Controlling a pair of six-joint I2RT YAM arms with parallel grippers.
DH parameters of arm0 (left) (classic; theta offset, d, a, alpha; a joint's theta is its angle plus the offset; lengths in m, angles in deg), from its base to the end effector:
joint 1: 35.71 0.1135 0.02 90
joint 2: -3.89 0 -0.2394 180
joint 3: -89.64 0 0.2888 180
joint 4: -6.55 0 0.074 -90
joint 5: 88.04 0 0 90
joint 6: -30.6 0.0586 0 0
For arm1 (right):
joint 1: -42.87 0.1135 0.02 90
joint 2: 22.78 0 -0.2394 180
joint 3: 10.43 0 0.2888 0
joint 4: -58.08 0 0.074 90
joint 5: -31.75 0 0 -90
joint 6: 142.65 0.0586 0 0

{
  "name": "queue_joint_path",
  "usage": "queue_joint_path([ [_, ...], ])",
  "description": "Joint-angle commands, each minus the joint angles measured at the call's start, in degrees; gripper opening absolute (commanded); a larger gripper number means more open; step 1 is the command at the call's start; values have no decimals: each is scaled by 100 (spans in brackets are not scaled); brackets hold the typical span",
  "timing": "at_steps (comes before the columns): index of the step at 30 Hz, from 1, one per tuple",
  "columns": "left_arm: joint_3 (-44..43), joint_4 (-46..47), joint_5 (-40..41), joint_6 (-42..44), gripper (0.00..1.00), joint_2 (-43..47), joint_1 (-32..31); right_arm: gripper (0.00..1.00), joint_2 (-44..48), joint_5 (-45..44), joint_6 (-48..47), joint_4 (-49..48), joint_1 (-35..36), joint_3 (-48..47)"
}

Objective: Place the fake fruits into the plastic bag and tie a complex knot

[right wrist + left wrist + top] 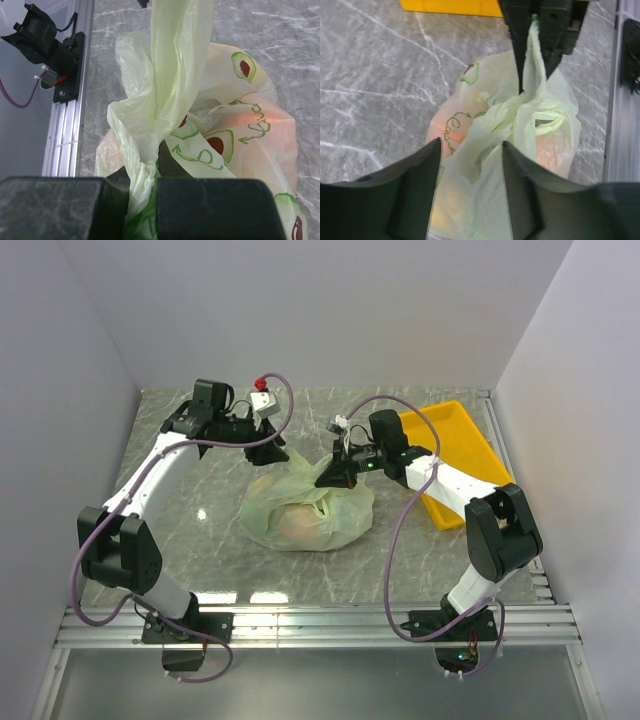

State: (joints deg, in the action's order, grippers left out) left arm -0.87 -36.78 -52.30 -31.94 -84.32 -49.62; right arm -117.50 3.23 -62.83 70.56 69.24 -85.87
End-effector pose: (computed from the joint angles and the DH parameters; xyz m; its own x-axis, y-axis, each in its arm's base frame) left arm 0.3601 -0.1382 0.2933 -0.2266 0.3336 -0.9151 0.9458 0.2997 -0.1249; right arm 0.3346 0.2234 0.2031 -0.3084 -0.2471 -0.9186 -0.9509 0.0531 0.3049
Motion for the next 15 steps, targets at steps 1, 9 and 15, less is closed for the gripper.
queue_joint_path([
  [1, -418, -610, -436, 706, 53, -170, -41, 0, 191, 102, -151, 30, -9, -230],
  [9, -699, -1095, -313, 454, 1, -137, -217, 0, 103, -3, -274, 117, -9, -257],
  [15, -841, -1349, -981, -354, 0, 514, -252, 21, -20, -337, -134, 57, 35, -178],
])
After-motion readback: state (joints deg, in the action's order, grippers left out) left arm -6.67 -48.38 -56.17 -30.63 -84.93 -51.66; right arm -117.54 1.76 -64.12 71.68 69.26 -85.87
